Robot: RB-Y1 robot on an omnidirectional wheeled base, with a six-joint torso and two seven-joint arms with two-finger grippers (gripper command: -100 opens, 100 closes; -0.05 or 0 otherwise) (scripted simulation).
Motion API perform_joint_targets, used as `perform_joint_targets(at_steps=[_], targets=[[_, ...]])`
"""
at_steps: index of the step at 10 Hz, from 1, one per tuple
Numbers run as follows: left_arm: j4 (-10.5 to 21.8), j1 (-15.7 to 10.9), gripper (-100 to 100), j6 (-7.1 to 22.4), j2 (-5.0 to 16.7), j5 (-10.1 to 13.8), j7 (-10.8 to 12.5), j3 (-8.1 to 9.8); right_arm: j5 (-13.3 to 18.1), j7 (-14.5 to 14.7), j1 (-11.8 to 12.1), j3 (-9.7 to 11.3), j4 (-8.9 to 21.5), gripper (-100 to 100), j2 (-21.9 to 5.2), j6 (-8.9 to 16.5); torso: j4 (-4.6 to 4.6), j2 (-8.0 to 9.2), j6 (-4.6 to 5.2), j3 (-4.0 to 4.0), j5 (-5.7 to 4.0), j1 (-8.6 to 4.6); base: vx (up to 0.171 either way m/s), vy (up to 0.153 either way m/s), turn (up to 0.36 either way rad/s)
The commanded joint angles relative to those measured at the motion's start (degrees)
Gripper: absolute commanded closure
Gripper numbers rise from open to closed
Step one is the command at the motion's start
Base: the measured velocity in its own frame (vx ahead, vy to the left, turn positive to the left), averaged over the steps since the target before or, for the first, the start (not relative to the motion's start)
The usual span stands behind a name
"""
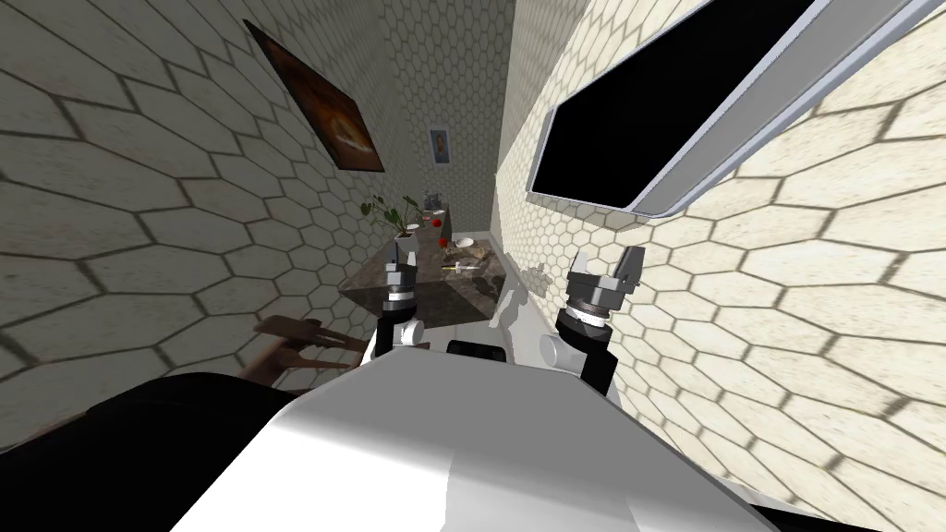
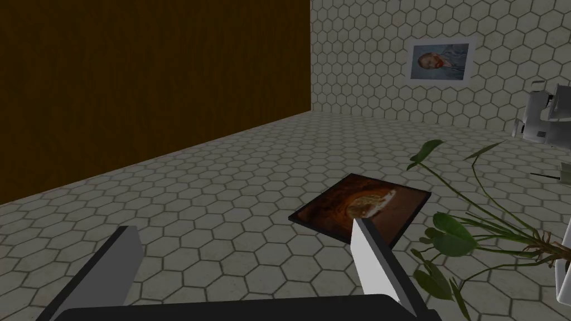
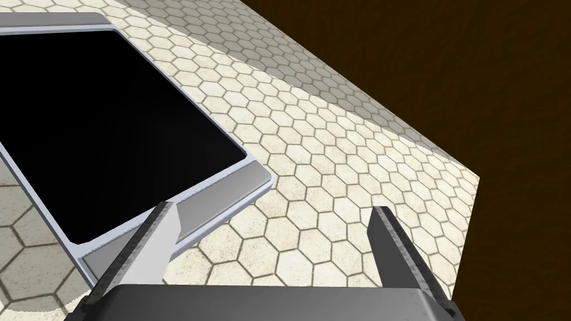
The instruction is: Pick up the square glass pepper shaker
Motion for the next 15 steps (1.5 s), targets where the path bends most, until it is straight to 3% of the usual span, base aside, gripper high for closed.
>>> perform_joint_targets(at_steps=[1,6,11,12,15], targets=[[0.9,-0.4,-100,0.7,2.5,-0.1,-0.1,0.53,0.0,0.0,0.0,0.0,0.0,0,0.0,0.0,0.0,0.0,0.0,0.0,0.0,0.0,0.019,-0.015,-0.054],[4.9,-2.4,-100,4.2,7.8,-0.3,-0.7,3.06,0.0,0.0,0.0,0.0,0.0,0,0.0,0.0,-0.04,-0.16,0.01,-0.1,-0.01,-0.05,0.037,-0.021,-0.088],[11.3,-5.5,-100,10.3,13.3,-0.8,-1.7,6.75,0.0,0.0,0.0,0.0,0.0,0,0.0,0.0,-0.06,-0.25,0.01,-0.14,-0.02,-0.11,0.059,-0.032,-0.12],[11.3,-5.5,-100,10.3,13.3,-0.8,-1.7,6.75,0.0,0.0,0.0,0.0,0.0,0,0.0,0.0,-0.06,-0.25,0.0,-0.15,-0.02,-0.1,0.038,-0.014,-0.037],[15.7,-7.7,-100,14.9,16.9,-1.1,-2.4,8.79,0.0,0.0,0.0,0.0,0.0,0,0.0,0.0,-0.04,-0.18,0.0,-0.11,-0.02,-0.1,0.047,-0.027,-0.123]])
